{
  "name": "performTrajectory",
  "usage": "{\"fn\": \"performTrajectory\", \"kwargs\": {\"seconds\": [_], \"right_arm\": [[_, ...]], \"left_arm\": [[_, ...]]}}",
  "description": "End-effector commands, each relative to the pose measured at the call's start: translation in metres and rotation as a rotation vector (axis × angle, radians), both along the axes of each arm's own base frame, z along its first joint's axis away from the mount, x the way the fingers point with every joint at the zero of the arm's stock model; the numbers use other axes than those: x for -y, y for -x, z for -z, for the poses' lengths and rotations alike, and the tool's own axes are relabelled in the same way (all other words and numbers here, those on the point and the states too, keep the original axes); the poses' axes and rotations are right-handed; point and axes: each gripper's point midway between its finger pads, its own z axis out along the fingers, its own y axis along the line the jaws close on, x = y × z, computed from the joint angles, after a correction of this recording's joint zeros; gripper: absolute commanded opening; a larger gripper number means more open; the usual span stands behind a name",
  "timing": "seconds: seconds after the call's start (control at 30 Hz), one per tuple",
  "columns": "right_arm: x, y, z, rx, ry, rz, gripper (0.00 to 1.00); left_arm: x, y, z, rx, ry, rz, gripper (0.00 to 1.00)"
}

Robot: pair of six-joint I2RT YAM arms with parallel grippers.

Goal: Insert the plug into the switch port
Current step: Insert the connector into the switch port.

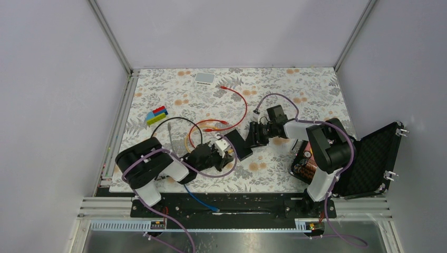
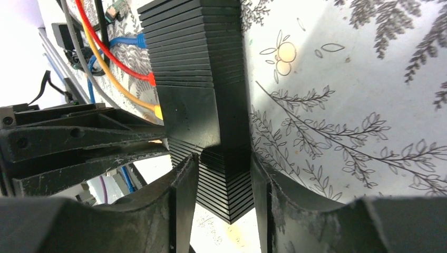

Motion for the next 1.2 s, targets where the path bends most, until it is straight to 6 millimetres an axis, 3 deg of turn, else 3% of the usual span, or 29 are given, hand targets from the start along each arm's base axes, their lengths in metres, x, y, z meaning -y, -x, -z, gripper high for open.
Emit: {"fn": "performTrajectory", "kwargs": {"seconds": [0.0, 0.43, 0.63, 0.87, 1.17], "right_arm": [[-0.01, 0.062, 0.026, -0.18, 0.058, -0.103, 0.47], [-0.014, 0.084, 0.026, -0.188, 0.087, -0.064, 0.37], [-0.023, 0.101, 0.039, -0.231, 0.073, -0.096, 0.35], [-0.02, 0.12, 0.046, -0.253, 0.076, -0.103, 0.33], [-0.016, 0.144, 0.052, -0.287, 0.075, -0.073, 0.3]], "left_arm": [[0.036, -0.026, -0.058, 0.095, 0.122, 0.004, 0.0], [0.044, -0.036, -0.075, 0.037, 0.111, -0.075, 0.0], [0.055, -0.041, -0.072, 0.095, 0.063, -0.046, 0.0], [0.066, -0.046, -0.087, 0.058, 0.099, -0.051, 0.0], [0.054, -0.064, -0.08, -0.014, 0.01, -0.19, 0.0]]}}
